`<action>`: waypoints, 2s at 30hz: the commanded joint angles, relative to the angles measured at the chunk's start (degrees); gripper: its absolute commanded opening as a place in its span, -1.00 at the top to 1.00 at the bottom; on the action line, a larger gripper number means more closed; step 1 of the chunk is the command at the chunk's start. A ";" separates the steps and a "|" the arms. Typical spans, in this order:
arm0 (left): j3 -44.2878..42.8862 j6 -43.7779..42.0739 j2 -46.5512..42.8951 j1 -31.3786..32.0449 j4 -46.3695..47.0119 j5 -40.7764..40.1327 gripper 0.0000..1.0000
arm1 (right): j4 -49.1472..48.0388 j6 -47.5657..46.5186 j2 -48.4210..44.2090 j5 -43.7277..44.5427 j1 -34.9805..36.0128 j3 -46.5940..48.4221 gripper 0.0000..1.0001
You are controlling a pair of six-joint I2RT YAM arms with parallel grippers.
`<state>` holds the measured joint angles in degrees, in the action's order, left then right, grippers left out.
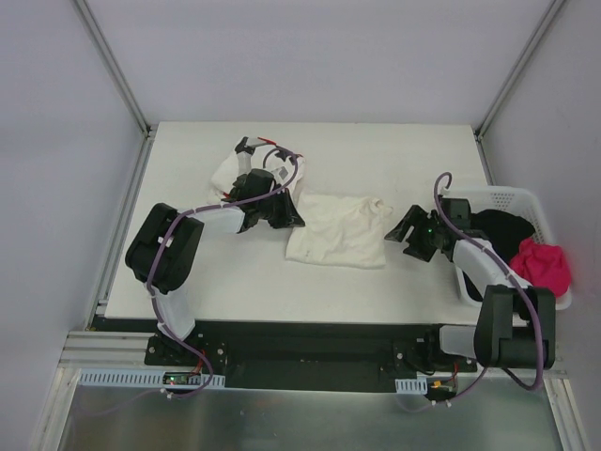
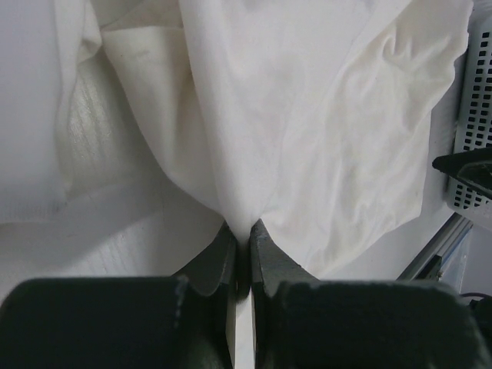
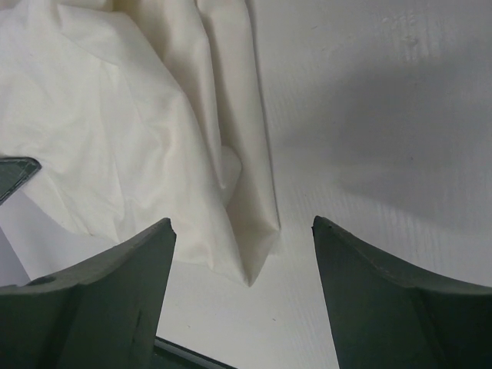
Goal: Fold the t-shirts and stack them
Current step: Put the neatly folded tshirt into the corner of the board with both arms
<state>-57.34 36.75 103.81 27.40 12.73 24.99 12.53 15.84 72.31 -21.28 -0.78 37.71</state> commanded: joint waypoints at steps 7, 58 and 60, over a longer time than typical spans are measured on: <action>-1.28 -0.81 0.34 0.29 1.77 1.72 1.00 | -7.35 2.18 10.74 0.01 2.71 4.29 -0.50; -1.55 2.27 9.04 0.11 9.06 6.56 1.00 | -29.23 12.64 25.25 -6.58 10.27 2.63 0.41; -1.37 2.62 9.30 0.03 9.94 6.74 1.00 | -30.02 12.64 25.16 -6.67 10.36 2.02 0.59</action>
<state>-58.78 38.24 111.98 27.31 18.83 30.06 -15.57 28.01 97.21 -26.30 8.71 41.08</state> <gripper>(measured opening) 0.026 0.266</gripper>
